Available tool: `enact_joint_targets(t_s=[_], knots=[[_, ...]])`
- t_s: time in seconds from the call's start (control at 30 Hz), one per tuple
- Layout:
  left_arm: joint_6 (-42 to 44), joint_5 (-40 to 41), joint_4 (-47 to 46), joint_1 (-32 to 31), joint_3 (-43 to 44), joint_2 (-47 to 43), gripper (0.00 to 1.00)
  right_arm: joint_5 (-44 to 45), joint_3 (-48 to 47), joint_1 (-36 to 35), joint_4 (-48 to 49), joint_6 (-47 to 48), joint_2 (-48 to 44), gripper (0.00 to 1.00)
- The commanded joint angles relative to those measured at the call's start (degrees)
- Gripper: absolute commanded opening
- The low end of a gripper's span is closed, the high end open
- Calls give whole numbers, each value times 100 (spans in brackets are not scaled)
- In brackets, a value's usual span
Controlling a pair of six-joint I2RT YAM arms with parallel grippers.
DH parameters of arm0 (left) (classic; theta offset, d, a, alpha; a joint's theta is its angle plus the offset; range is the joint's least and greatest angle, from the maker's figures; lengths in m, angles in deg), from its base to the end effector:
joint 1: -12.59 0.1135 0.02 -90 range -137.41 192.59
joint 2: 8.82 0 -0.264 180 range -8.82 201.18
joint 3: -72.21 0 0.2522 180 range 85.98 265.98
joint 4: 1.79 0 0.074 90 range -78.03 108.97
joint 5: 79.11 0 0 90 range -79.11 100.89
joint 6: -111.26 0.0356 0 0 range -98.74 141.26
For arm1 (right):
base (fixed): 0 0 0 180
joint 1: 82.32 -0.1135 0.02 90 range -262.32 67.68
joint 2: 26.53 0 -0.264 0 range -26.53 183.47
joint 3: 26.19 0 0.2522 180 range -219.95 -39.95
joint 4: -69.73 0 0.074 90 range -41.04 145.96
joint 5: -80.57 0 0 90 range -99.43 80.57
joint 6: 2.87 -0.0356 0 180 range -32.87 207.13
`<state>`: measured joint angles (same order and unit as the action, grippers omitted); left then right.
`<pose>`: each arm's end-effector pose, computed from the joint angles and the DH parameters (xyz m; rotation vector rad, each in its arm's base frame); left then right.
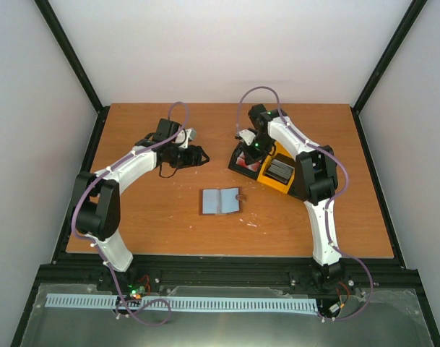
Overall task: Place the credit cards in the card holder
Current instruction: Pick up the credit card from the storage box.
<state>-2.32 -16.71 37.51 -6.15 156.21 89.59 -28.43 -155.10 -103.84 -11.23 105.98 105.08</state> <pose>0.3407 -0.1330 0.2268 0.0985 2.5858 -0.8960 0.4229 0.1792 0.1920 -1.0605 2.8040 0.5054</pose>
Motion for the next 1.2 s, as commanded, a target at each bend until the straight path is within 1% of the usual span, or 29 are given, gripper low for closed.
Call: enact_joint_targets(t_s=[0.0, 0.2, 0.4, 0.47, 0.57, 0.7, 0.83, 1.0, 1.17], knots=[[95, 52, 16, 46, 169, 7, 66, 219, -159, -1, 86, -18, -66, 6], [72, 72, -30, 47, 172, -41, 66, -59, -67, -7, -55, 56, 126, 9], [72, 105, -44, 46, 146, -80, 67, -34, 15, -46, -24, 66, 249, 14], [71, 109, -49, 46, 144, -85, 66, 7, 11, -54, -3, 54, 260, 12], [72, 146, -64, 40, 144, -134, 67, 94, -52, -54, 22, 25, 196, 3], [51, 179, -173, 46, 86, -242, 67, -53, -162, -41, 47, 89, -125, 3], [59, 0, -434, 46, -8, -355, 67, -190, -196, -40, 45, 219, -437, 3], [125, -213, -740, 46, -85, -591, 68, -149, -13, -26, 99, 215, -803, 3], [43, -323, -1157, 46, -293, -928, 69, -129, 213, 29, 352, 94, -1359, 3]])
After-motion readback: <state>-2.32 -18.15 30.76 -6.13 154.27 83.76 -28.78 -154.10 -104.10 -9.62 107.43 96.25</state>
